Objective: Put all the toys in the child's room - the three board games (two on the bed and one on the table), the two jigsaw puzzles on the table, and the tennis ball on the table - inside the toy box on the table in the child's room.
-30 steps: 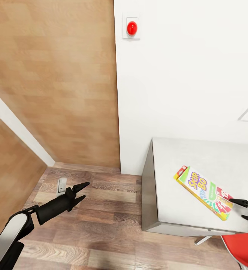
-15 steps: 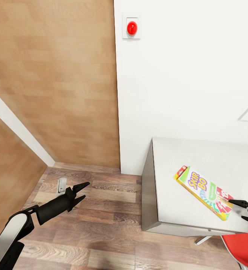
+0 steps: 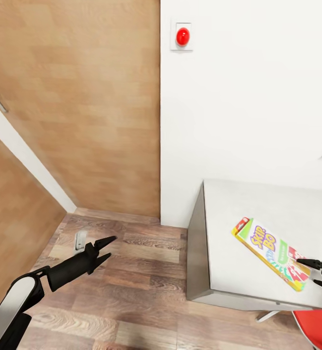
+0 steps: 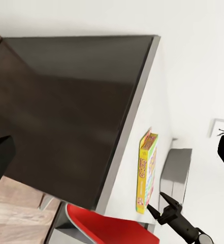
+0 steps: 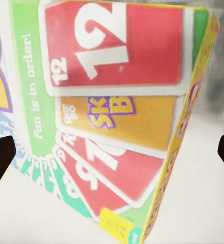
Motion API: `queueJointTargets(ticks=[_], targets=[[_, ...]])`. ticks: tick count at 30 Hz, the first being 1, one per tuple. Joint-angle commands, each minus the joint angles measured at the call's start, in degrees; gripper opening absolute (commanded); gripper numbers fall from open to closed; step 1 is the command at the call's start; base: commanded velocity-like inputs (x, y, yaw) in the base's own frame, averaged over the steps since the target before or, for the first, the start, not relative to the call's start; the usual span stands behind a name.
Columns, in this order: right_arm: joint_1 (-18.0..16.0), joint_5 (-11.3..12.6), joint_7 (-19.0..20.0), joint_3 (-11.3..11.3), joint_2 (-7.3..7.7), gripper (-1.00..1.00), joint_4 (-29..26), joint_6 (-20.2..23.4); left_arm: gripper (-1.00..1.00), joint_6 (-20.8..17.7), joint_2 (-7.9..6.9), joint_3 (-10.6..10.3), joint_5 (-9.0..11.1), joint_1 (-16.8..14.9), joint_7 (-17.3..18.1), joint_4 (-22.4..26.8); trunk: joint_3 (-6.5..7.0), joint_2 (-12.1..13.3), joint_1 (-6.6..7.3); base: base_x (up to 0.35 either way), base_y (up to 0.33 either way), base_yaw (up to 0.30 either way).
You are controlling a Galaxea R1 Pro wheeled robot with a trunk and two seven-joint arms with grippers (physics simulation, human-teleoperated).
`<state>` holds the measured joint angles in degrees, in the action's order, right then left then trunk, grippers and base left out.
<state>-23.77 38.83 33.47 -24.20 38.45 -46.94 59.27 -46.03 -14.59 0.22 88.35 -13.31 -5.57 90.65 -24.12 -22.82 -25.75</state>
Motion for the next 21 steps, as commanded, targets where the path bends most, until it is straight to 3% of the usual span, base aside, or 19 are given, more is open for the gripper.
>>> queueJointTargets(ticks=[1, 21], targets=[[-0.04, -0.43, 0.45, -0.15, -0.01, 1.0, 0.0, 0.26, 1.0, -0.21, 0.0, 0.01, 0.59, -0.05, -0.58, 0.05, -0.09, -0.1, -0.03, 0.0, 0.0, 0.201], [-0.05, -0.44, 0.6, -0.15, 0.05, 1.0, -0.24, 0.31, 1.0, -0.21, 0.0, -0.04, 0.57, -0.05, -0.58, 0.05, -0.09, -0.1, -0.03, 0.0, 0.0, 0.246]])
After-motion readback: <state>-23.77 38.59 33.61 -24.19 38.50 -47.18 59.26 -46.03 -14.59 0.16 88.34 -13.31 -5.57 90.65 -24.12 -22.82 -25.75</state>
